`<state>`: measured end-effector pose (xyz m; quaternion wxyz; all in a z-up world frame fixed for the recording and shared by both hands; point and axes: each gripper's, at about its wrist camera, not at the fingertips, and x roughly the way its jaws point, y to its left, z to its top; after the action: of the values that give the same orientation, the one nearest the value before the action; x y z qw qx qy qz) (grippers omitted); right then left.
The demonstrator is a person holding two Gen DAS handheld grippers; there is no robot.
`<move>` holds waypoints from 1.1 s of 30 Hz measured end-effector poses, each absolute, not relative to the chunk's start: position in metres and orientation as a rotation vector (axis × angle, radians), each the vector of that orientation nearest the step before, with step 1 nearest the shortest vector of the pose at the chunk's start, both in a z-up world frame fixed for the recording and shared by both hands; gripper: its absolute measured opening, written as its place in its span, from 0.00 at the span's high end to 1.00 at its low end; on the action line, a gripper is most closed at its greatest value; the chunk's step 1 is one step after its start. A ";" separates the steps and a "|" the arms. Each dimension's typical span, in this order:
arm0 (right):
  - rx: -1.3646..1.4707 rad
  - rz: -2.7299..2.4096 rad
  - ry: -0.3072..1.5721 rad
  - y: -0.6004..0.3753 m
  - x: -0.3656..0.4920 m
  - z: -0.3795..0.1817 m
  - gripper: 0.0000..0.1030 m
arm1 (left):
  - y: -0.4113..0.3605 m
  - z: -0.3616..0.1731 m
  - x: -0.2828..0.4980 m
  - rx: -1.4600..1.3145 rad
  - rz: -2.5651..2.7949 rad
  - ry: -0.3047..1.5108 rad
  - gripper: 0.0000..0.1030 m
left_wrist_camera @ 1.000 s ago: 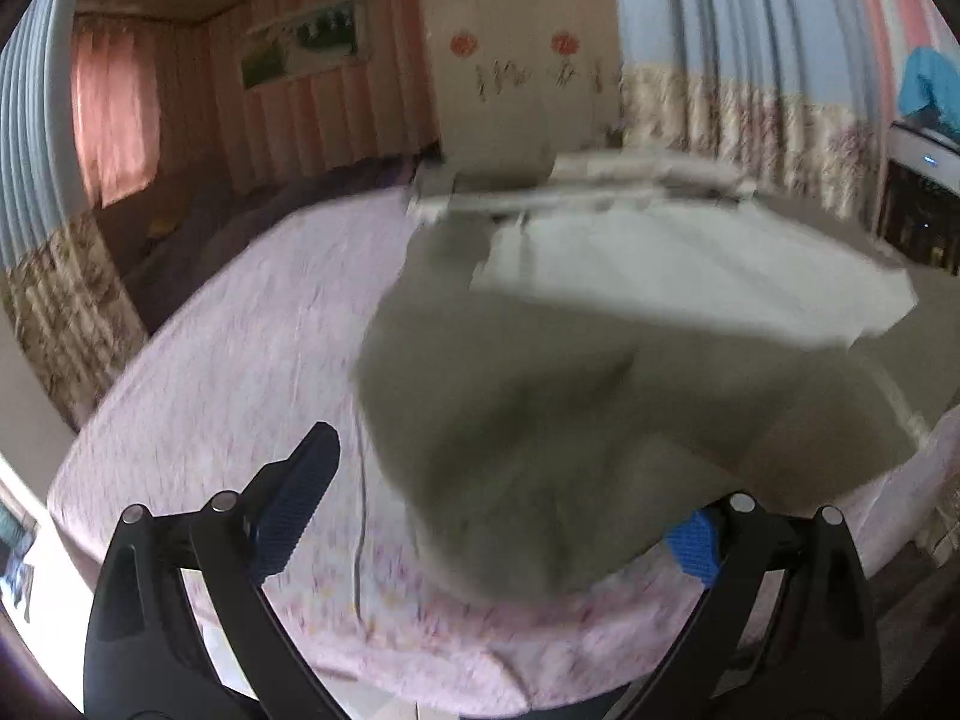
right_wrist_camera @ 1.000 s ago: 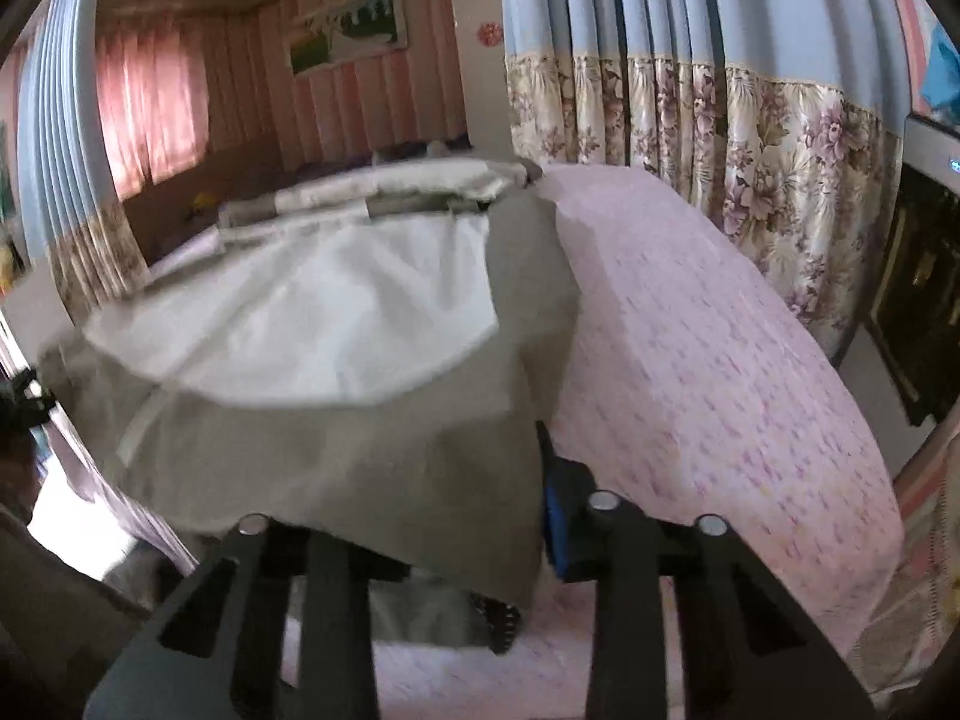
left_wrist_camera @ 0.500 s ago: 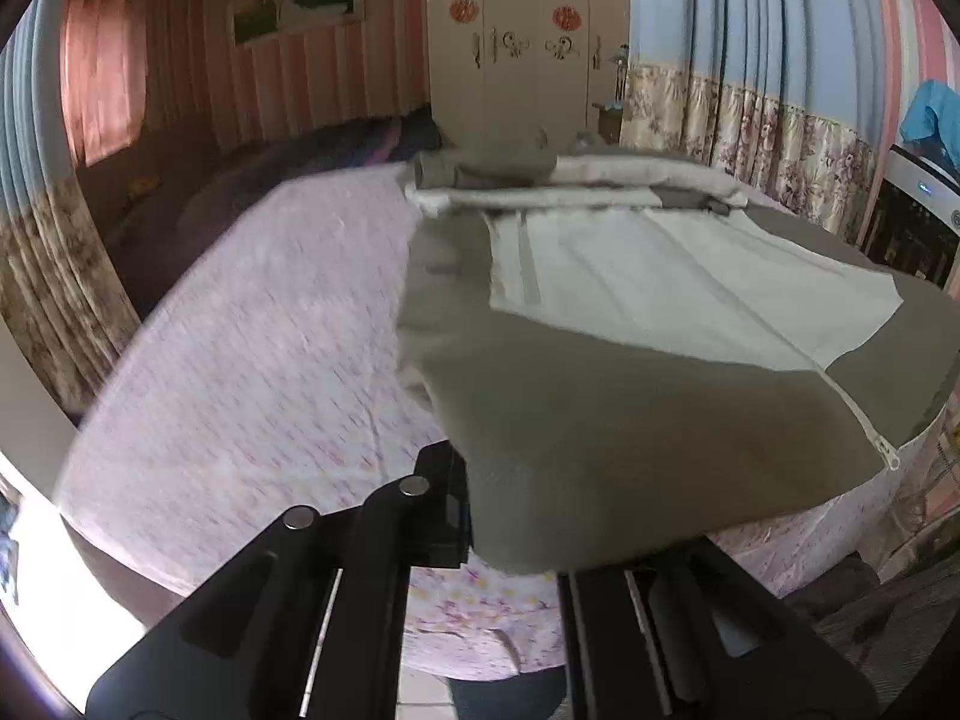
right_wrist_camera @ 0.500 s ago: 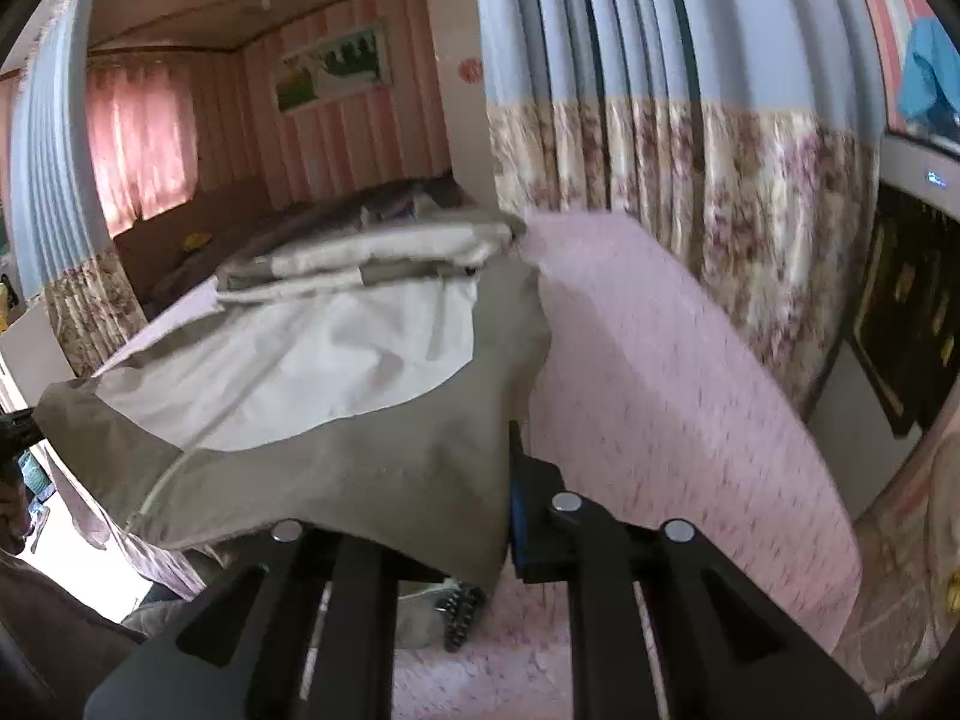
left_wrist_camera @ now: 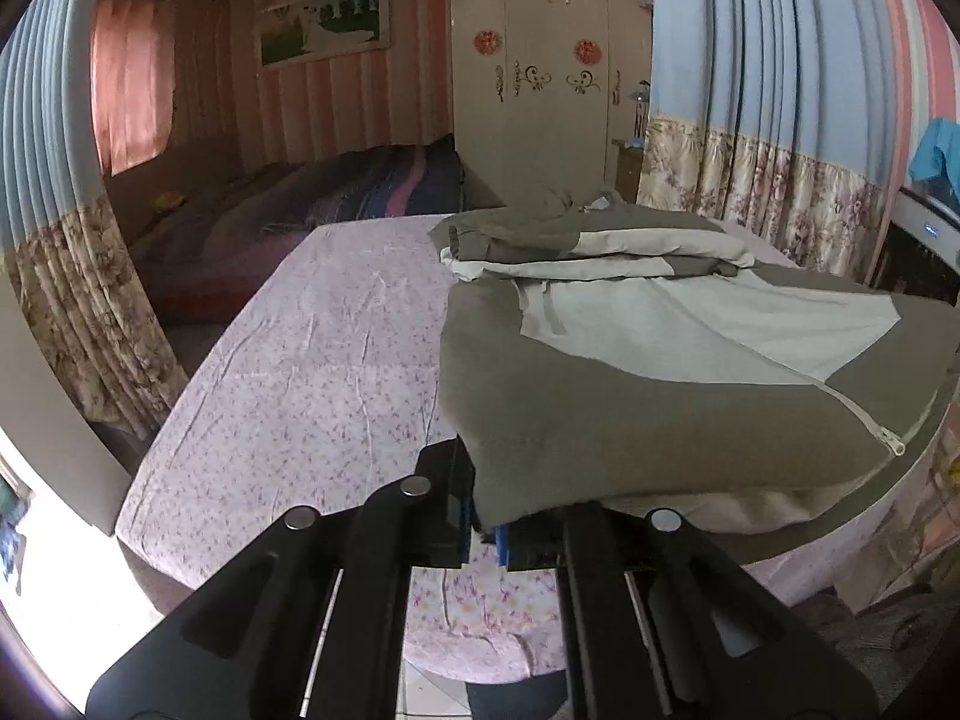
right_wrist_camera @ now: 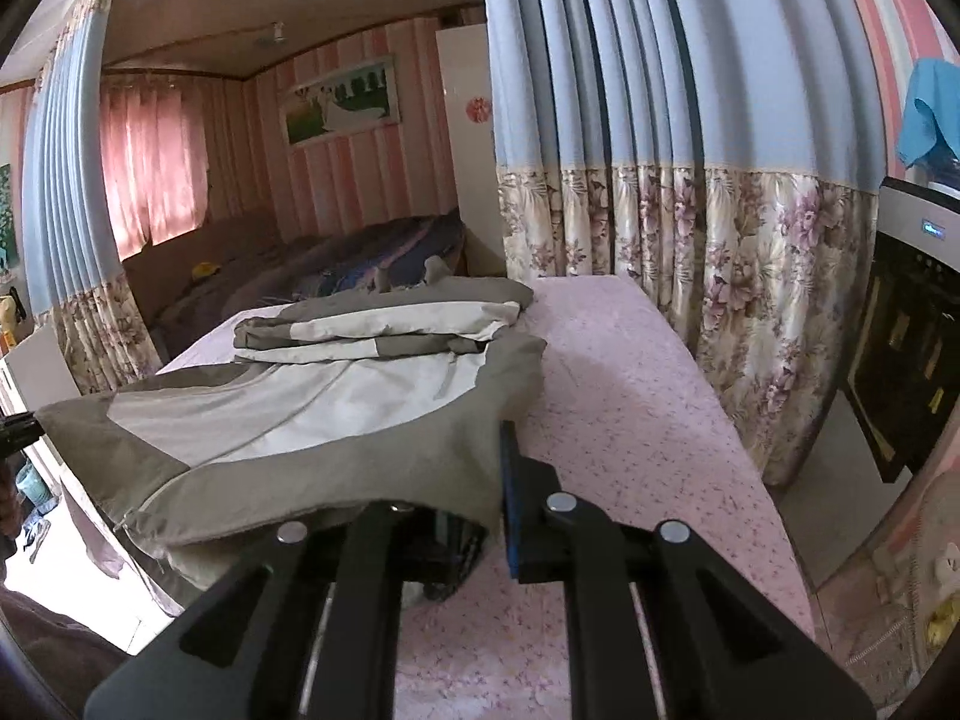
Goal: Fold large clothes
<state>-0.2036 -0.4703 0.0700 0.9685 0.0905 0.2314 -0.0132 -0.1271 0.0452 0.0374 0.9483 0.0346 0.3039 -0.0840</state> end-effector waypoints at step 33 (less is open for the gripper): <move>0.305 0.082 0.444 -0.527 0.034 0.130 0.91 | 0.029 0.085 0.135 0.092 -0.067 0.622 0.93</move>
<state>0.0343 -0.5272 0.1300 0.9631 0.1506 0.2192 0.0406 0.1345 0.0291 0.0845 0.9504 0.0454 0.3058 -0.0329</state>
